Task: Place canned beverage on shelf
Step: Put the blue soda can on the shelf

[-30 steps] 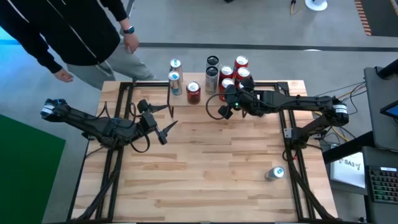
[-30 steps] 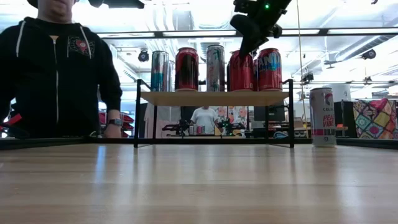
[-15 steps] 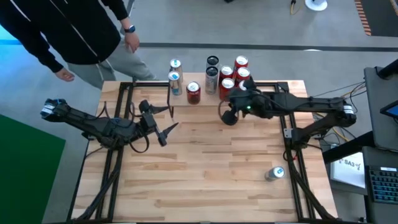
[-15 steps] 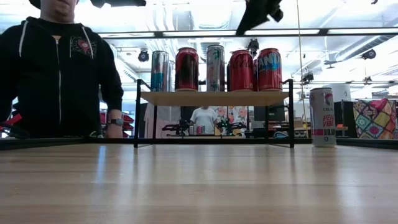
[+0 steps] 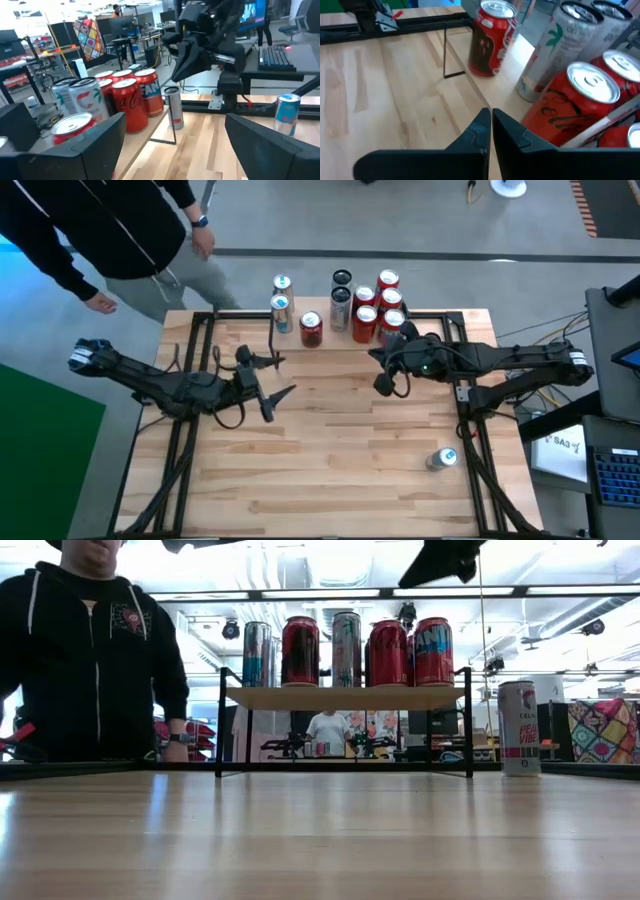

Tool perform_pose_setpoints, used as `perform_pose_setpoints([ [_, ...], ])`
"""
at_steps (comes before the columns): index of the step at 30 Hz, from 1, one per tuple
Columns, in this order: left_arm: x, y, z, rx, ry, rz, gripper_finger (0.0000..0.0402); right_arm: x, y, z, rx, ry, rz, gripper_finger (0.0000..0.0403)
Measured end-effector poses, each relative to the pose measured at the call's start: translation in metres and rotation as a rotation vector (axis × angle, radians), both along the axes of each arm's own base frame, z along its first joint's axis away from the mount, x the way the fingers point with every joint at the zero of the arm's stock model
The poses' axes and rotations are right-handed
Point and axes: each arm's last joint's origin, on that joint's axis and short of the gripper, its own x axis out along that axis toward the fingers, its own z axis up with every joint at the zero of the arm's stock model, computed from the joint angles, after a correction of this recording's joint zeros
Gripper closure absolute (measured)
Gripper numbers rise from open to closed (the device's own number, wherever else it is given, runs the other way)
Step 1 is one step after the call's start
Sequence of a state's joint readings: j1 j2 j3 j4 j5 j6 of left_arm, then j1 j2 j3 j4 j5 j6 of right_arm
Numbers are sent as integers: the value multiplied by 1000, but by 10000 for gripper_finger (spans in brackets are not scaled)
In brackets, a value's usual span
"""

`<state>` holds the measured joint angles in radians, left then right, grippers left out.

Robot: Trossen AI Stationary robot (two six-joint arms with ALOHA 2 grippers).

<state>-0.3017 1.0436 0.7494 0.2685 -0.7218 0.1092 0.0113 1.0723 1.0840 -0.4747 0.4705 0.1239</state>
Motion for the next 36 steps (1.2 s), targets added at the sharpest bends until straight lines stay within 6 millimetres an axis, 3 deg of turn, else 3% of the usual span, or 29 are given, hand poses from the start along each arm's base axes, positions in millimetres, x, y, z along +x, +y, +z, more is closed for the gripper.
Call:
perform_pose_setpoints([
  [4,19,2,-7,28,-21,28,77,-9,0,-8,-13,-49,7,394],
  [12,45,26,-26,25,-11,146,78,-22,0,-11,-27,-85,14,394],
  [20,68,49,-60,-7,85,248,96,-23,0,-11,-38,-76,20,394],
  [25,74,56,-71,-31,105,273,114,-22,0,-12,-36,-70,19,394],
  [36,72,56,-67,-34,91,275,128,-20,0,-15,-30,-63,16,394],
])
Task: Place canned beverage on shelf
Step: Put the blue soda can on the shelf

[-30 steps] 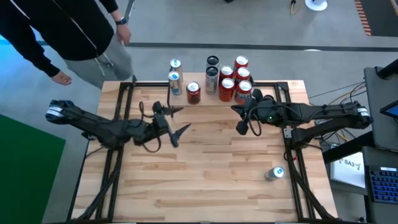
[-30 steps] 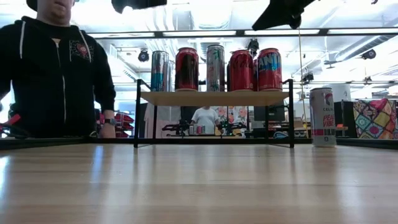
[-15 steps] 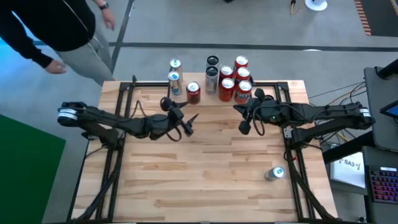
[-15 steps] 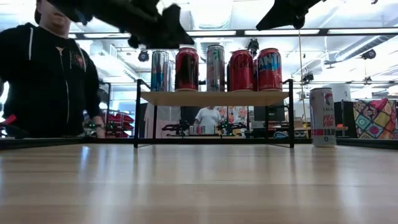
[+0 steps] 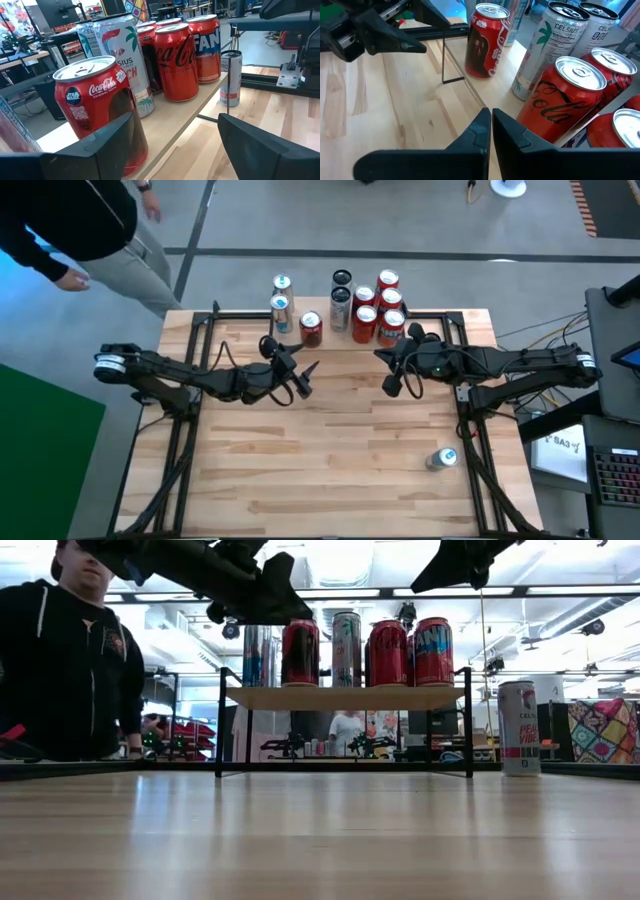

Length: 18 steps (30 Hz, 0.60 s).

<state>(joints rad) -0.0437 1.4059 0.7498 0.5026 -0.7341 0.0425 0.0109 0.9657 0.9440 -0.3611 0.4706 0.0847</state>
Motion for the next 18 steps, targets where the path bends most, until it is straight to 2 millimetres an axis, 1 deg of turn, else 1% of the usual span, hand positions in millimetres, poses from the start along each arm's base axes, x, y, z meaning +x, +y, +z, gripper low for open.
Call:
perform_pose_setpoints([
  [5,-1,-1,2,6,1,-3,128,-5,-1,5,46,-15,-28,394],
  [9,-7,-6,17,41,-25,-28,128,-13,-3,18,128,13,-86,394],
  [13,-19,-11,33,79,-35,-56,128,-16,-2,29,222,59,-127,394],
  [18,-38,-18,47,89,-13,-89,128,-10,1,32,374,142,-89,394],
])
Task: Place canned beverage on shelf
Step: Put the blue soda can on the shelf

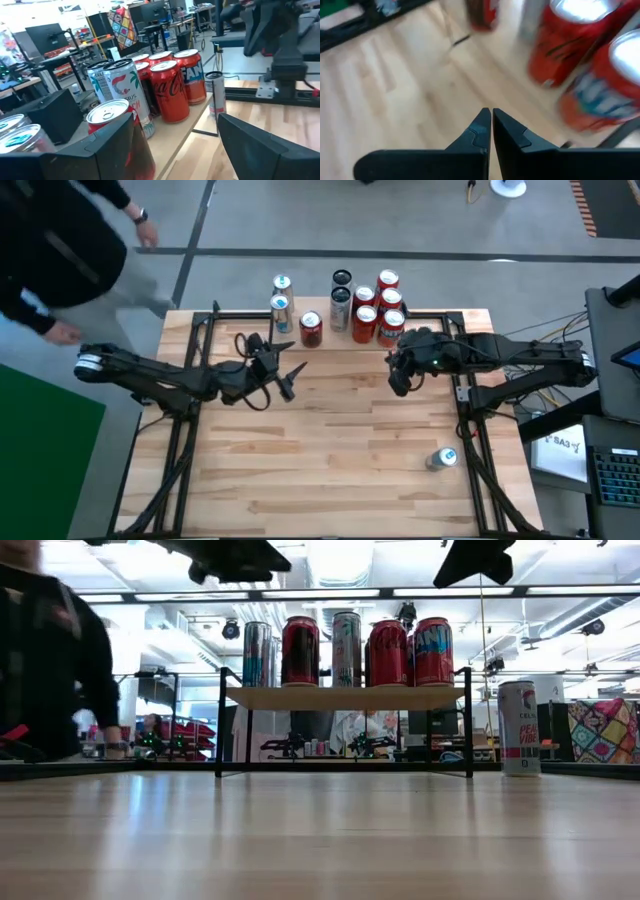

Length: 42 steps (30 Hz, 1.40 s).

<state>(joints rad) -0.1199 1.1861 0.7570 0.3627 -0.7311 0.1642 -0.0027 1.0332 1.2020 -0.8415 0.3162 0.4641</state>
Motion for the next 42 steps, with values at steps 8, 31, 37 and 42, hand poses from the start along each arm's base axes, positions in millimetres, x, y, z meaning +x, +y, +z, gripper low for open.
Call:
perform_pose_setpoints([
  [8,-29,-1,17,-30,2,-17,128,17,6,-7,264,197,18,394],
  [31,-39,0,21,34,58,-22,128,-45,90,-19,840,773,-389,394],
  [37,-39,0,20,33,57,-22,128,-60,121,-37,761,877,-431,394],
  [42,-39,0,20,32,56,-22,128,-53,138,-47,738,898,-419,388],
])
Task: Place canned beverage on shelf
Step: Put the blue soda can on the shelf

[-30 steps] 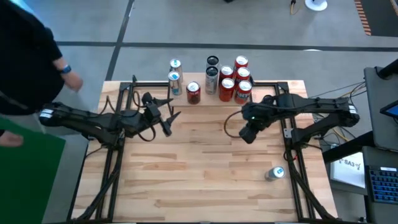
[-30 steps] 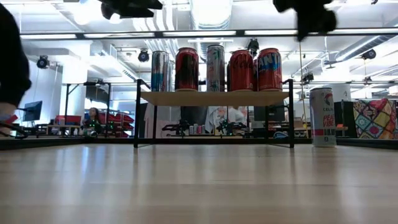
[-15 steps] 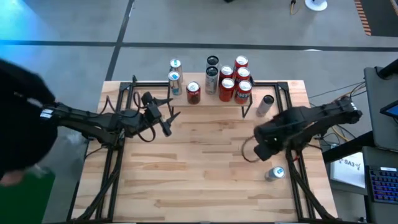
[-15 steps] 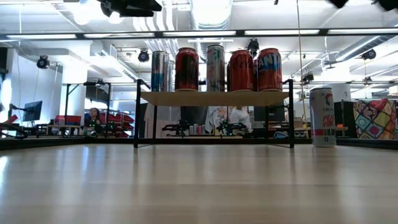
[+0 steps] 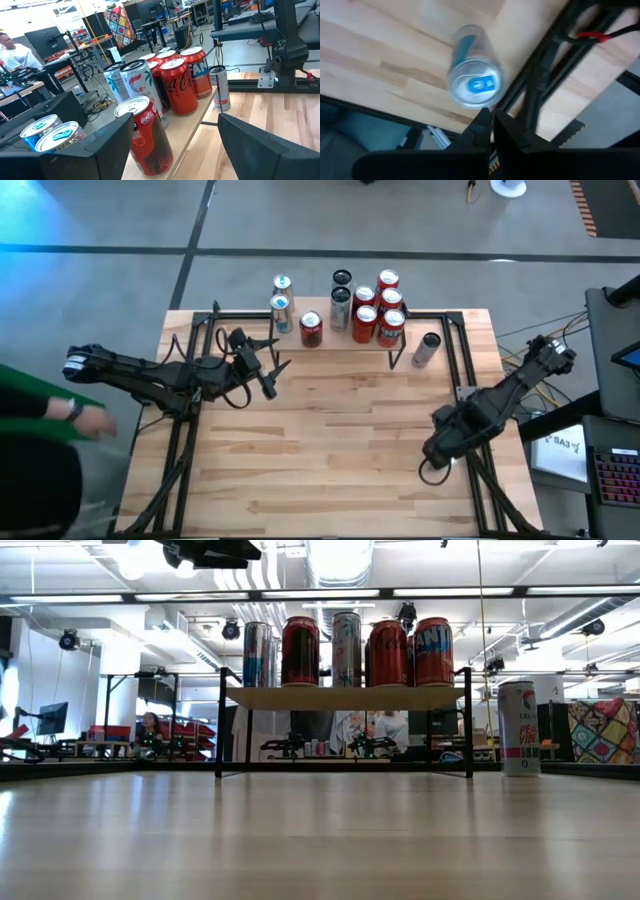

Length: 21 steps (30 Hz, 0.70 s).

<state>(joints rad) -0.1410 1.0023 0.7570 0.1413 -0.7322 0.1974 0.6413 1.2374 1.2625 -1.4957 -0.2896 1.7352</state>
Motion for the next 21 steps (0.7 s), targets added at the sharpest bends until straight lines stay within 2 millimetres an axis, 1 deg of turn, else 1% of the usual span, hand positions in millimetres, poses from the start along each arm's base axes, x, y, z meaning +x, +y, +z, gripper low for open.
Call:
perform_pose_setpoints([
  [2,0,0,0,0,0,0,128,5,6,-4,8,-5,14,375],
  [5,0,0,0,0,1,0,128,10,12,-10,5,11,32,337],
  [8,0,0,0,0,1,0,128,13,15,-14,10,41,37,284],
  [16,0,0,0,2,2,0,128,16,16,-18,-22,14,111,111],
  [19,0,0,0,2,2,-1,128,16,15,-20,-46,3,119,67],
  [21,0,0,0,2,2,0,128,16,15,-21,-44,-3,128,50],
])
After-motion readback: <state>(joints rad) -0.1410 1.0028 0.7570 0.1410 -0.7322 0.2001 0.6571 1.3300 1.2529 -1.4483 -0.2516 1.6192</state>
